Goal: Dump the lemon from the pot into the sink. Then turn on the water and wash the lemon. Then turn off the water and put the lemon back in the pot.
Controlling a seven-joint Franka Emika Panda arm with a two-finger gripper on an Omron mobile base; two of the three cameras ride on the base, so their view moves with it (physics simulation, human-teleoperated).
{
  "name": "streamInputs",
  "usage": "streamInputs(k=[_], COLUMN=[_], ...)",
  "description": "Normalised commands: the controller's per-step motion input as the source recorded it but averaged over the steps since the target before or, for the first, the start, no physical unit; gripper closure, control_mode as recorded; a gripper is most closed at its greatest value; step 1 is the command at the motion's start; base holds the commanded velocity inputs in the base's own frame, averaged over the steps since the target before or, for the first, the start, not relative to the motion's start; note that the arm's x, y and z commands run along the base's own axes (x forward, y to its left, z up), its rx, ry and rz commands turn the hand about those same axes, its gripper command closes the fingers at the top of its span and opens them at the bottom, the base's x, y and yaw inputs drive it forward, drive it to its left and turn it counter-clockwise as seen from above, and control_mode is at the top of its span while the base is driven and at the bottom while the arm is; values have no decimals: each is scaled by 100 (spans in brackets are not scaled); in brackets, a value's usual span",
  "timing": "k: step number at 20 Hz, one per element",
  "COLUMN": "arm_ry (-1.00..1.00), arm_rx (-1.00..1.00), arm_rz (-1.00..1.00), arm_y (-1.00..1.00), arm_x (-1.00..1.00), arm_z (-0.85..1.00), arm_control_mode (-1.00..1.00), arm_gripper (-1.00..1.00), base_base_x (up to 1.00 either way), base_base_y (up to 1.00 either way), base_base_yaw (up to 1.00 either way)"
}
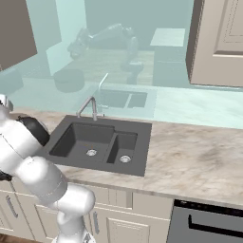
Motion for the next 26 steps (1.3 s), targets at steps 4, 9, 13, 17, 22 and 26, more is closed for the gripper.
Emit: streamInputs(k=[4,9,13,17,22,26], arm_ry=[10,5,9,10,6,5], arm_rx=[-14,-14,-11,-9,-6,-5], arm_rz=[1,0,0,0,0,-1], arm_y=[57,37,34,42,45,27], arm_x=[4,18,48,44,18,31], arm_z=[-50,-48,-44,-33,-8,0], arm_control_mode=[-100,-100,-100,-100,-100,-100], arm_gripper=[100,100,100,100,100,-100], base_base_x=[0,0,0,0,0,0], base_base_y=[0,0,0,0,0,0], base_base_yaw=[0,0,0,0,0,0])
